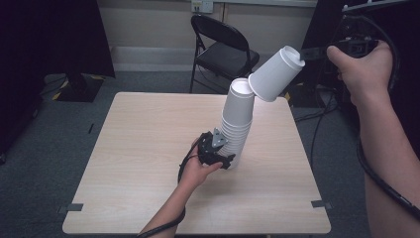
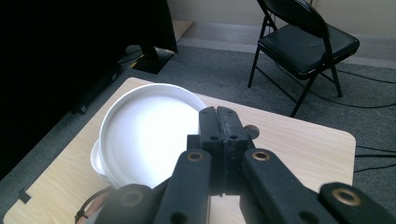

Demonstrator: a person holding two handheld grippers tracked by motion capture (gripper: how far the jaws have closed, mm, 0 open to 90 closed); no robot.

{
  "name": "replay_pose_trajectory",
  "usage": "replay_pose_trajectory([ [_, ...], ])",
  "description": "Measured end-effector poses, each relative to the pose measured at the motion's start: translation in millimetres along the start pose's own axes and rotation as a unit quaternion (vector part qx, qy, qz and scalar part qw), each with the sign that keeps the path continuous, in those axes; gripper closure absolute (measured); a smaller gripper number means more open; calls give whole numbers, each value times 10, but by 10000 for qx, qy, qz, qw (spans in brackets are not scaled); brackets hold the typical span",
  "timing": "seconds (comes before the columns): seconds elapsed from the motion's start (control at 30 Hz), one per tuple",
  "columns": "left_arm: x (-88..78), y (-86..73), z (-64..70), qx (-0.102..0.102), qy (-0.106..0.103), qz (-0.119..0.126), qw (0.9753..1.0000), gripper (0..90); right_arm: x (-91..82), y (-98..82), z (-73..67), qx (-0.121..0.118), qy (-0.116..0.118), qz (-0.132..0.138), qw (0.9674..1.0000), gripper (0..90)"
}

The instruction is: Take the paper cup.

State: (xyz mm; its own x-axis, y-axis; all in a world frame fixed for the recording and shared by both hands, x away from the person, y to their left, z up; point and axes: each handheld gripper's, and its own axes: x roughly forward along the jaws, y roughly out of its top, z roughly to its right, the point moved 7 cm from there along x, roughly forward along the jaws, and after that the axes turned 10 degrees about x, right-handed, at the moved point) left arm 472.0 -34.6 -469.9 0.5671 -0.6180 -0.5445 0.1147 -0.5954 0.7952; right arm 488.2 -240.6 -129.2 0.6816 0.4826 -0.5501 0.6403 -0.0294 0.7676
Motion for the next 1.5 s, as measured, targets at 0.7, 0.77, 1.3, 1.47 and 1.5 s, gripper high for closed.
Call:
replay_pose_trajectory([
  [0.7,-193,0,88,-201,-17,121,9997,180,-146,-156,285,93,-164,21,9998,900],
  [0.77,-216,4,118,-240,-68,156,9996,179,-137,-201,317,104,-163,2,9998,900],
  [1.3,-373,149,434,-194,-464,347,9981,196,-79,-552,461,-61,-246,-213,9995,900],
  [1.47,-404,350,546,-179,-651,568,9961,196,-83,-632,491,-72,-250,-253,9993,900],
  [1.5,-404,350,546,-179,-651,568,9961,195,-83,-632,491,-72,-250,-253,9993,900],
])
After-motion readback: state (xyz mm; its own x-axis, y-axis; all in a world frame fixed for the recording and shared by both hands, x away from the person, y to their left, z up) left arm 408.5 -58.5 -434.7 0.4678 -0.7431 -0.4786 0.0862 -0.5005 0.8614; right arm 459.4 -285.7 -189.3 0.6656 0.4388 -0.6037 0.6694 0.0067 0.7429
